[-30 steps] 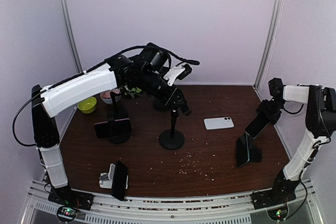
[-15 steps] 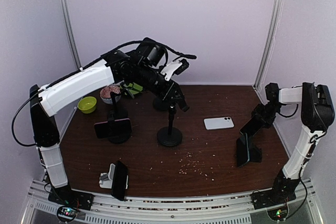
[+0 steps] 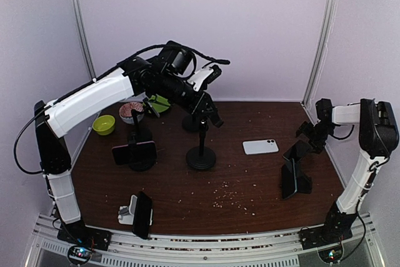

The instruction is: Remove the phone from the phone stand

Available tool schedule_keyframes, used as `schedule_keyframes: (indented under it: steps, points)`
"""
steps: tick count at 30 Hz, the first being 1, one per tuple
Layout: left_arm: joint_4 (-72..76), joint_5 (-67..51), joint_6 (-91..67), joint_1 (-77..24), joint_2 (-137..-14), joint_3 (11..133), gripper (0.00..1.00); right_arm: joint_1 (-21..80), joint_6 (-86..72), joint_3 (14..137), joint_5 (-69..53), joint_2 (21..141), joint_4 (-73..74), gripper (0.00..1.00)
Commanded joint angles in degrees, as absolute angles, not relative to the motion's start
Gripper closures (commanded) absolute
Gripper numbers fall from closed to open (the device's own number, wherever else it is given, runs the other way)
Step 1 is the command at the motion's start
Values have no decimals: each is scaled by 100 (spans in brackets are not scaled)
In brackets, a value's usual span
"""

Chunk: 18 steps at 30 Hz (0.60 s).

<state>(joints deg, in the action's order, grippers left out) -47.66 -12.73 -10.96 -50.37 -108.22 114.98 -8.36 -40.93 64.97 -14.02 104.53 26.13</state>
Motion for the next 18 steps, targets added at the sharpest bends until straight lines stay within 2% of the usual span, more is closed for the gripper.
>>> schedule_keyframes:
  steps: [1, 8, 18]
  points:
    - [-4123, -1308, -989, -4983, -10732, 11841, 100, -809, -4034, 6388, -1423, 10288, 2629, 1]
    - [-4167, -1322, -1003, -4932, -10731, 12037, 100, -804, -3939, 6406, -1421, 10015, 2640, 0]
    - [-4930, -814, -750, -4720, -10717, 13299, 100, -423, -3568, 6769, -994, 9039, 3164, 0]
